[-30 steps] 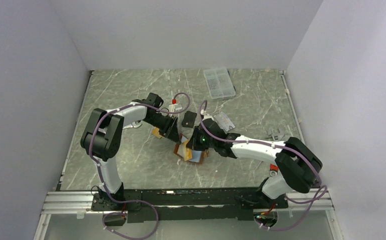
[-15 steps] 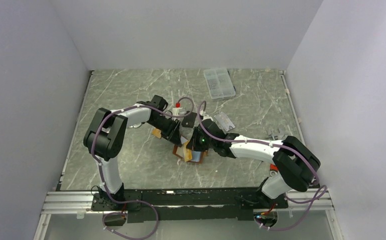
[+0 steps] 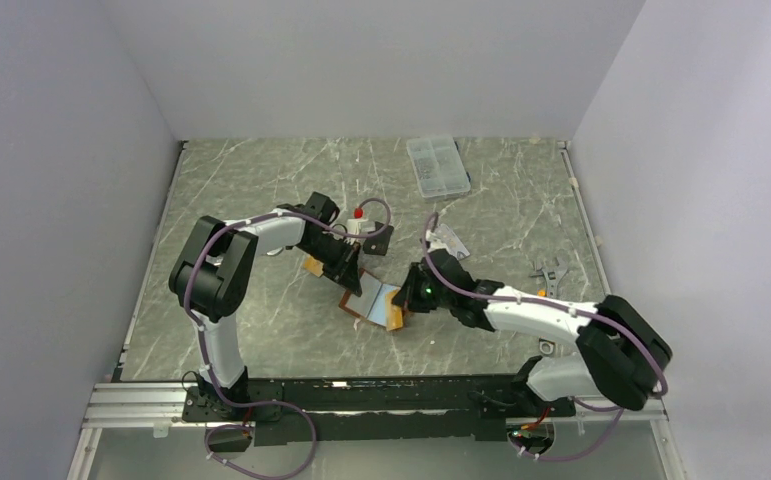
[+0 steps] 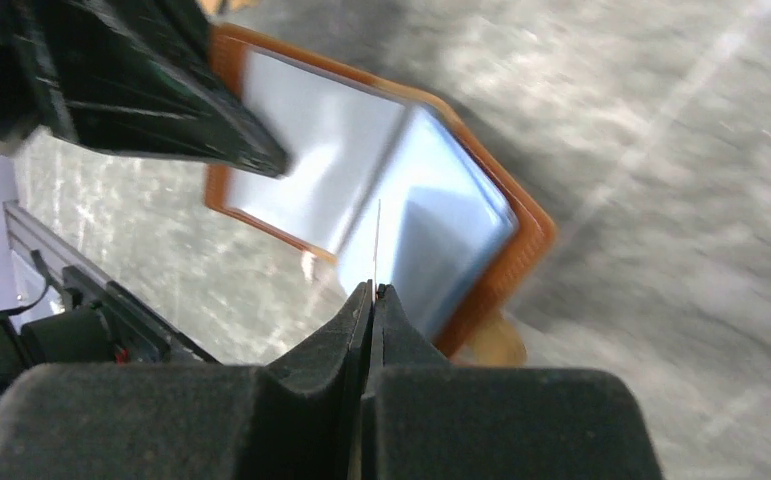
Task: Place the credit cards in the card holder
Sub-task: Open the card holder at the center of the board.
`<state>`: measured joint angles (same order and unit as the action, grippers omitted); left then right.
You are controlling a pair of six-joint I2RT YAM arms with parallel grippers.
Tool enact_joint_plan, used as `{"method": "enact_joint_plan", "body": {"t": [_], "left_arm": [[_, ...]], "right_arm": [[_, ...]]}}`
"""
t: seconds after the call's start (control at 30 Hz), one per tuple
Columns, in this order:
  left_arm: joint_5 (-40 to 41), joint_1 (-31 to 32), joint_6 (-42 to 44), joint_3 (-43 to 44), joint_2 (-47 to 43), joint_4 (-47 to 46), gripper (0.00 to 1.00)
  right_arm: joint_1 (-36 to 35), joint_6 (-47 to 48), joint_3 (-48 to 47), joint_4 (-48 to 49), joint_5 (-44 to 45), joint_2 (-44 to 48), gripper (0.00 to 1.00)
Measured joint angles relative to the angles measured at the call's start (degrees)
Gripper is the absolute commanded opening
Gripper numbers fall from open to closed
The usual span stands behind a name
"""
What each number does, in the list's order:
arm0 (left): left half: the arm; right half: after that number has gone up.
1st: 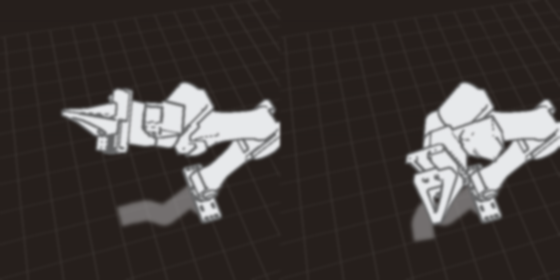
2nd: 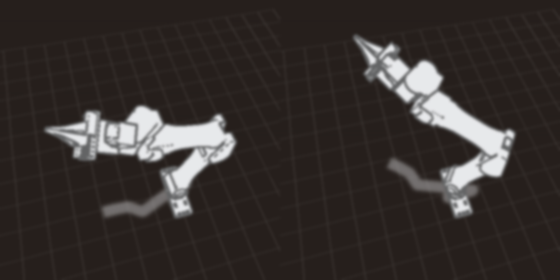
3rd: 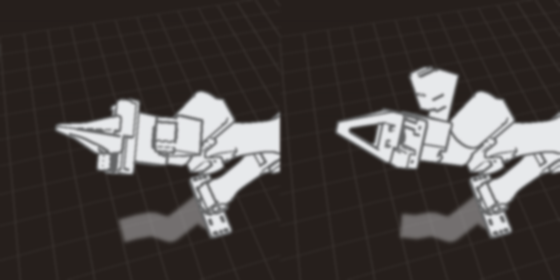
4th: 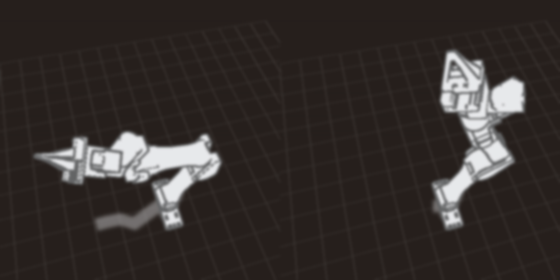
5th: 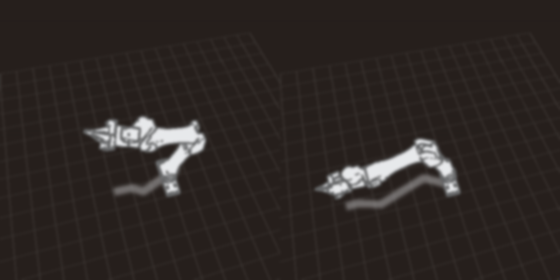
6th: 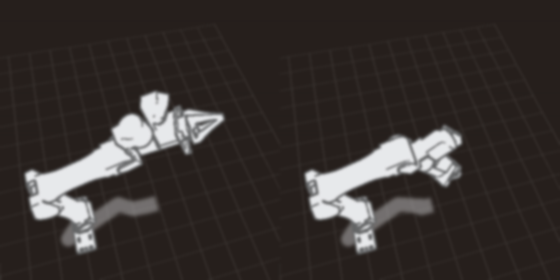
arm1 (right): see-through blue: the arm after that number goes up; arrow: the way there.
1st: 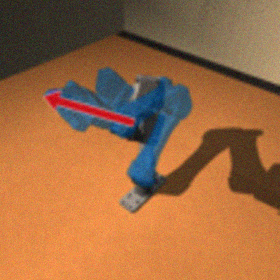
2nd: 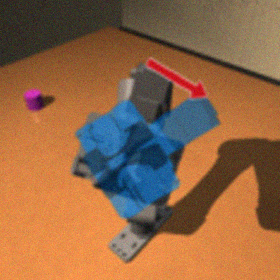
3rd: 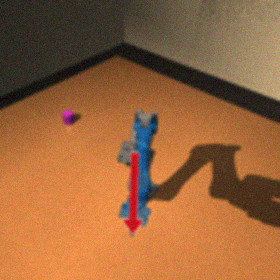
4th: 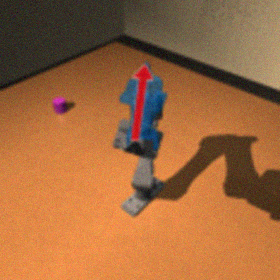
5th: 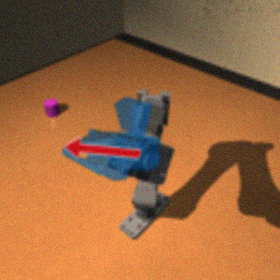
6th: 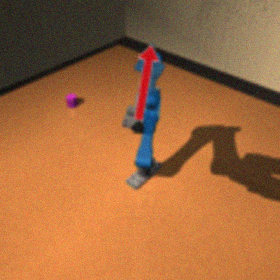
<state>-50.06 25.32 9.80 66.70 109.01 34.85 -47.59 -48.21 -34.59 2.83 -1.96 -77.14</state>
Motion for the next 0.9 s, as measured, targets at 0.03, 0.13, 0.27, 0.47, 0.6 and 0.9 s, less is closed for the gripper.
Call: {"method": "enact_joint_plan", "body": {"t": [0.03,0.13,0.27,0.47,0.6,0.9], "left_arm": [[0.0,0.0,0.0,-0.09,0.0,-0.09,0.0],[0.0,0.0,0.0,-0.42,0.02,-0.09,0.0],[0.42,0.02,-0.02,-0.59,0.15,-0.13,0.0],[1.55,0.17,0.0,-0.59,0.76,-0.37,0.0],[2.49,0.61,0.02,-0.59,0.76,-0.7,0.0],[3.26,1.4,0.02,-0.57,1.55,-1.2,0.0]], "right_arm": [[0.57,-0.17,1.75,0.02,0.0,1.55,0.0],[1.84,-0.85,6.99,-0.42,0.33,5.9,0.0],[2.21,-1.97,11.58,-1.11,0.42,9.03,0.0],[2.32,-2.62,12.2,0.39,0.28,8.94,0.0],[2.6,-2.6,12.22,0.72,-0.07,8.94,0.0],[3.82,-2.86,14.69,2.54,-1.81,10.75,0.0]]}}
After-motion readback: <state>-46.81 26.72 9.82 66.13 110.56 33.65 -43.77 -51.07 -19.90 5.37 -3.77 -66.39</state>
